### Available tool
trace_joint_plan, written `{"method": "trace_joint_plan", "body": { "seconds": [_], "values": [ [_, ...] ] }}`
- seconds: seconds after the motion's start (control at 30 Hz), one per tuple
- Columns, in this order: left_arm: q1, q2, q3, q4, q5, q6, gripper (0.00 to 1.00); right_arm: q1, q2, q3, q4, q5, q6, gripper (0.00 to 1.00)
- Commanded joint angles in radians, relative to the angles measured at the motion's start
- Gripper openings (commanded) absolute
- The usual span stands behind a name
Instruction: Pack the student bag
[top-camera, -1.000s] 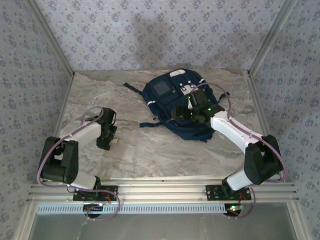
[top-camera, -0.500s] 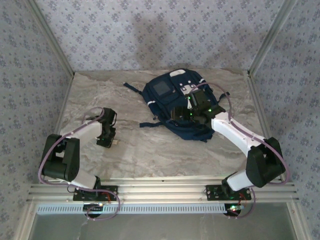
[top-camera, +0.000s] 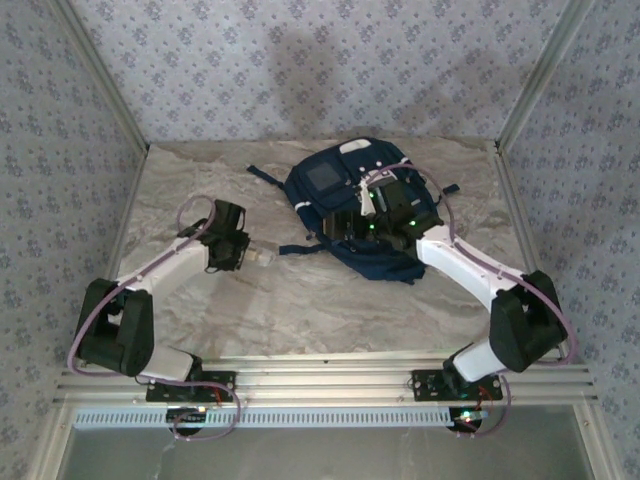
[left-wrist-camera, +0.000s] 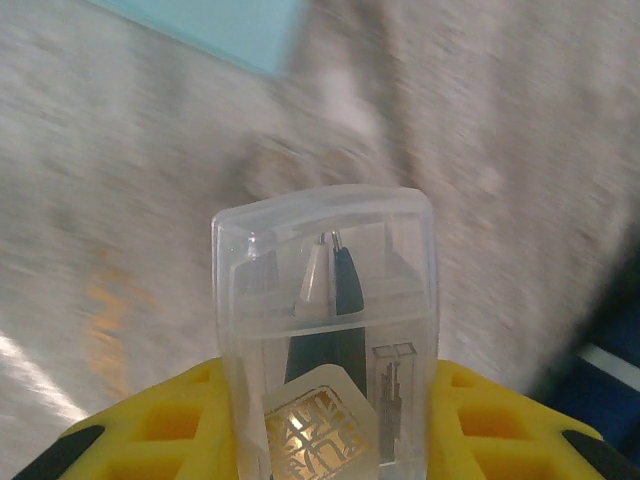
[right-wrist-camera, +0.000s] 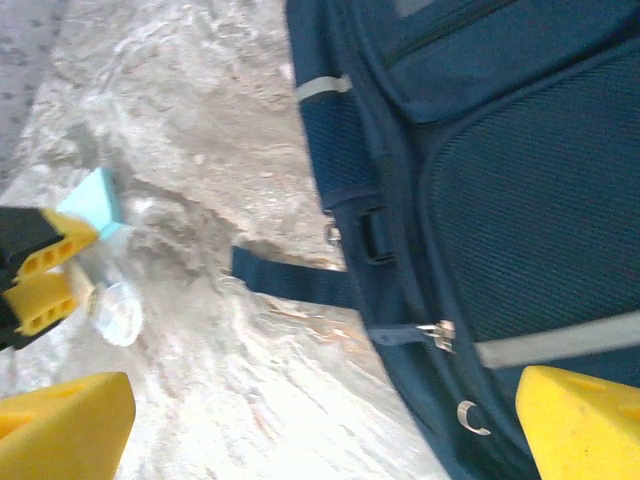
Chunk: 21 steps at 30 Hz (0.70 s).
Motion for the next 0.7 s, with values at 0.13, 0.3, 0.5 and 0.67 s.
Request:
{"method": "trace_joint_plan", "body": {
  "seconds": [0.13, 0.3, 0.5, 0.67],
  "values": [
    [-0.107, 0.059, 0.075, 0.163, 0.092, -0.068, 0.30, 0.046, 0.127, 0.028, 0.161, -0.212, 0.079, 0.91],
    [-0.155, 0.114, 0.117, 0.210, 0.142, -0.088, 0.30, 0.068, 0.184, 0.025, 0.281, -0.279, 0.131, 0.82],
    [-0.183, 0.132, 0.129, 0.243, 0.158, -0.104, 0.30, 0.076, 0.257, 0.035, 0.324, -0.311, 0.167, 0.76],
    [-0.186, 0.125, 0.127, 0.255, 0.159, -0.112, 0.31, 0.078, 0.296, 0.033, 0.358, -0.317, 0.198, 0.71]
  ]
}}
